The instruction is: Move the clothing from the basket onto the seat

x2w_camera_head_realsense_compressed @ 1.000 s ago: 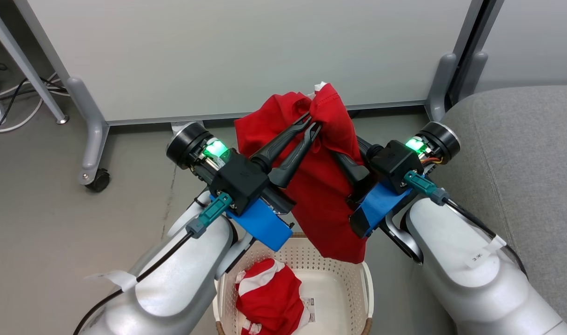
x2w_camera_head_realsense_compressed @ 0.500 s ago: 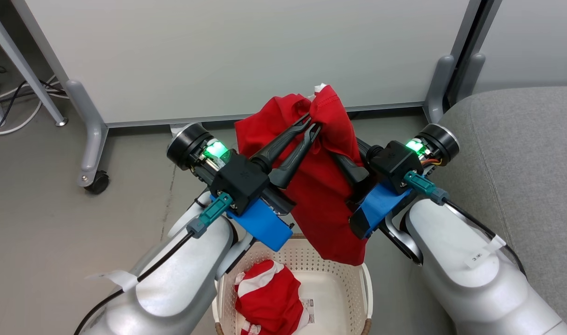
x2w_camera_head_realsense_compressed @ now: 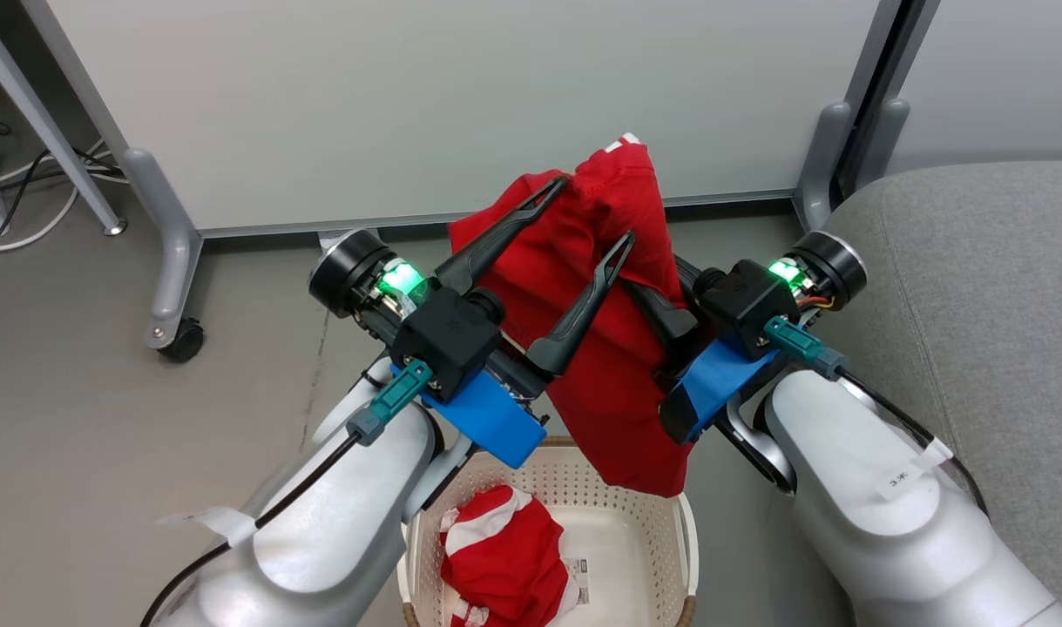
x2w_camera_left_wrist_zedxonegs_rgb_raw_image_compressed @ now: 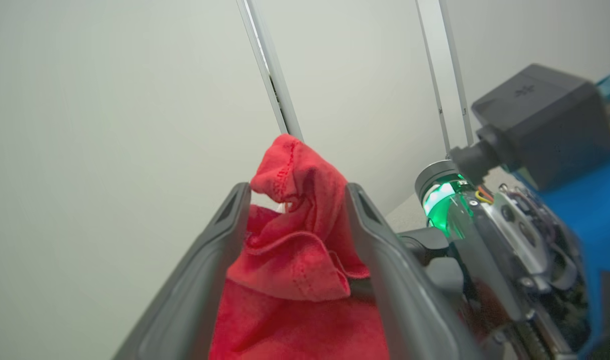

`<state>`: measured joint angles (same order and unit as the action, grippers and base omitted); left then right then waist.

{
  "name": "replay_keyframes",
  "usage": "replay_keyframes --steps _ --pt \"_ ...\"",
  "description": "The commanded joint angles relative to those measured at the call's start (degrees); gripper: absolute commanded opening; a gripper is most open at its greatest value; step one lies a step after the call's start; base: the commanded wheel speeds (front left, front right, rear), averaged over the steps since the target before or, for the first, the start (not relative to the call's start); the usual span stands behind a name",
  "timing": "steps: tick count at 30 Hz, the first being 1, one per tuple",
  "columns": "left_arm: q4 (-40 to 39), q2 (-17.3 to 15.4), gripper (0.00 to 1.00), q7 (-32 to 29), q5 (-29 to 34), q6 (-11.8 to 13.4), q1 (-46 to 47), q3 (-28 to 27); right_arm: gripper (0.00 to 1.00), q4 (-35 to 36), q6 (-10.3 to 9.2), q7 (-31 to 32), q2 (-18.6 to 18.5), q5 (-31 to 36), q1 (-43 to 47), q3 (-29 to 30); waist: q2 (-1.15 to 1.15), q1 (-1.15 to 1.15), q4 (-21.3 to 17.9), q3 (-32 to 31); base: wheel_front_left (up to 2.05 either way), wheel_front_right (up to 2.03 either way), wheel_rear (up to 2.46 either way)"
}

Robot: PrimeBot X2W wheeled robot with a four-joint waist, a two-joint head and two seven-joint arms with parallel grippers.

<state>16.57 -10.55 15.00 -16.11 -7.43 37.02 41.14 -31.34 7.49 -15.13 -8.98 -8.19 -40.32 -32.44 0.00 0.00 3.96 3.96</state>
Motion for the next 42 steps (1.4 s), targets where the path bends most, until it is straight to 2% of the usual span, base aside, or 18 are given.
replay_keyframes --steps 1,11,19,42 --pt "-0.2 -0.1 1.0 0.3 0.2 -0.1 -0.4 -0.5 0.0 -0.1 0.01 0.0 0.1 -0.2 0.4 0.4 0.0 0.0 0.0 0.0 0.0 0.0 0.0" --pt "-0.9 -0.4 1.0 0.2 0.8 -0.1 -1.0 -1.1 0.0 0.1 0.01 0.0 0.6 0.4 1.6 3.1 0.0 0.0 -0.5 1.4 0.0 0.0 0.0" --pt "-1.2 -1.3 1.0 0.2 0.6 -0.1 -1.5 -1.2 0.0 1.2 0.01 0.0 1.0 1.5 3.7 7.3 0.0 0.0 -3.1 3.9 0.0 0.0 0.0" --pt "-0.7 -4.3 1.0 0.2 -0.5 -0.1 1.9 3.1 0.0 9.0 0.01 0.0 3.6 6.0 10.4 19.6 0.0 0.0 -18.0 10.6 0.0 0.0 0.0"
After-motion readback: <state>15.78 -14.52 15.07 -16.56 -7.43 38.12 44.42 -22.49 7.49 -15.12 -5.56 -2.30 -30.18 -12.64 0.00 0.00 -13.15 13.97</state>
